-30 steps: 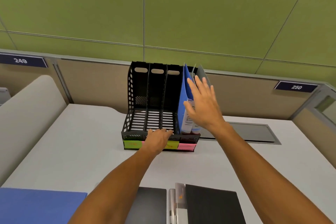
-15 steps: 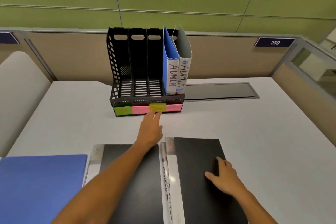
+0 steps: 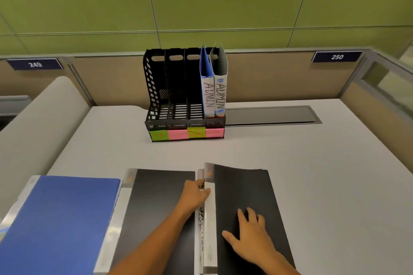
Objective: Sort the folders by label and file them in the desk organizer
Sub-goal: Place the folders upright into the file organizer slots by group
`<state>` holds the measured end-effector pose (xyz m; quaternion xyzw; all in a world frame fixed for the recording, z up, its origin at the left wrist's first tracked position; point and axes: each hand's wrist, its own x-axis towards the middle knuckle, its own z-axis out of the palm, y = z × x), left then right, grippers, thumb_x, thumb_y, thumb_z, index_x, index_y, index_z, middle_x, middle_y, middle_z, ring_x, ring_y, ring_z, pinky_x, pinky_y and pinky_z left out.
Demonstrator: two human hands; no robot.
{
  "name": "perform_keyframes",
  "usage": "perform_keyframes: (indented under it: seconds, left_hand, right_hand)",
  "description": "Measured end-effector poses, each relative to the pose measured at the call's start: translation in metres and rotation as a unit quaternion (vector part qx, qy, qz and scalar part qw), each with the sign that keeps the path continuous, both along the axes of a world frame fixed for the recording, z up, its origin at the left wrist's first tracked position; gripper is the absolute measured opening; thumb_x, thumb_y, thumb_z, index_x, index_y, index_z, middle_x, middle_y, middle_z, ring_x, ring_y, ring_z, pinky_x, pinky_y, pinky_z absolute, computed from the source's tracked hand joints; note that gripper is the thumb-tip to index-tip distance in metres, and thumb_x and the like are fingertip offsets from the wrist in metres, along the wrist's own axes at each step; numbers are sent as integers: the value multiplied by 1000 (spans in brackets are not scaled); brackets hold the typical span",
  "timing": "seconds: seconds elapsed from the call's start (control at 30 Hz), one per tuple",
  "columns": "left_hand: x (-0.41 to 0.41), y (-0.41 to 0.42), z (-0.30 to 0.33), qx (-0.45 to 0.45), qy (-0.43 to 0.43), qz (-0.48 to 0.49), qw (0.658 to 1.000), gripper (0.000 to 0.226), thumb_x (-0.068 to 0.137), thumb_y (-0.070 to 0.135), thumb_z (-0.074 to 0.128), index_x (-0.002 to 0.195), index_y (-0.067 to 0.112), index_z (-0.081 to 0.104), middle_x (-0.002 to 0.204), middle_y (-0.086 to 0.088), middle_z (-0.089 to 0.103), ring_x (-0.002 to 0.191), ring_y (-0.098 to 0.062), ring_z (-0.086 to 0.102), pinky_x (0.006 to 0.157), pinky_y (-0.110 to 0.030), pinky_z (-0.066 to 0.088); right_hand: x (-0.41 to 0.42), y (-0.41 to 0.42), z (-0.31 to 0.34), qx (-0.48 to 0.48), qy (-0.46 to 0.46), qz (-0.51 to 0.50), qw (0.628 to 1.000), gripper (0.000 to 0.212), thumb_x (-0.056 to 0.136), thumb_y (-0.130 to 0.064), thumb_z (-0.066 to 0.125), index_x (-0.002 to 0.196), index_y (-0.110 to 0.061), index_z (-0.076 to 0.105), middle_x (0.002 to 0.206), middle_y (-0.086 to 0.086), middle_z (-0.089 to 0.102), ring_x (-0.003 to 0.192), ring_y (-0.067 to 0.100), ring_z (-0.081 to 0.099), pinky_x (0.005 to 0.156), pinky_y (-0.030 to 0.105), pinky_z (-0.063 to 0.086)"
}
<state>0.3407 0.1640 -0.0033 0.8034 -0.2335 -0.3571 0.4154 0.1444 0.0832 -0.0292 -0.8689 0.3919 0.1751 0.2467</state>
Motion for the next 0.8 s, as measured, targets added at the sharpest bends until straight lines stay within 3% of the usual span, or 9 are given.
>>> perform_keyframes:
  seconds: [0.07,0.2,0.3,0.4,0.53,0.6,0.63,0.7,0.8]
  left_hand:
    - [-11,-1,10,-27,63,9,998,31,97,16,59,127,25,64,109,5,74,89,-5,73,65,-16,57]
    - [-32,-3,27,-71,172,25,982,55,95,12,63,135,45,43,118,-4,70,103,-22,71,74,-33,63]
    - [-43,-4,38,-92,157,37,983,57,90,8,68,136,35,47,121,-6,70,107,-24,70,88,-45,61]
    - [-56,-10,58,-109,133,42,984,49,82,19,81,127,24,62,114,-3,73,103,-20,72,90,-45,61]
    - [-82,-24,109,-209,115,77,968,49,67,33,91,110,24,70,99,0,75,91,-17,75,71,-28,61]
    - [-97,-33,134,-267,128,76,952,51,65,32,92,109,22,68,103,-4,74,92,-21,75,74,-33,62]
    - [-104,-37,146,-284,128,71,948,53,65,31,91,111,22,66,106,-4,73,95,-22,74,78,-38,63]
    - [-116,-43,163,-302,117,56,944,52,70,31,88,116,25,63,112,-2,71,100,-22,72,87,-43,61]
    - [-129,-45,179,-323,120,37,938,37,90,43,71,122,28,63,119,-4,69,108,-25,68,94,-41,58]
  right_hand:
    - [-1,6,2,3,-1,1,1000,105,80,-84,41,160,-25,8,168,3,1,152,36,2,120,51,22]
    - [-6,3,8,35,-23,-17,999,117,72,-93,36,160,-25,0,168,4,-6,152,37,-4,121,53,18]
    - [-8,-2,23,86,-85,-41,992,127,59,-101,37,159,-34,-3,168,-1,-9,153,37,-5,120,56,17]
    - [-9,-8,47,120,-196,-62,971,132,48,-104,44,156,-43,-2,168,-11,-3,154,28,5,119,55,22]
    - [-16,-19,91,162,-352,-67,920,120,48,-96,62,148,-59,8,159,-26,25,142,8,38,111,41,40]
    - [-21,-28,117,190,-416,-43,888,103,50,-90,70,135,-76,13,136,-50,35,123,-13,48,103,26,41]
    - [-24,-33,129,204,-429,-34,879,99,50,-88,72,130,-81,13,129,-54,36,116,-17,49,100,24,40]
    - [-28,-42,150,231,-442,-15,866,100,52,-83,76,132,-79,15,134,-45,38,119,-9,48,103,29,43]
    - [-32,-53,171,261,-465,12,846,103,58,-65,82,144,-62,24,134,-38,45,117,-2,55,98,28,49]
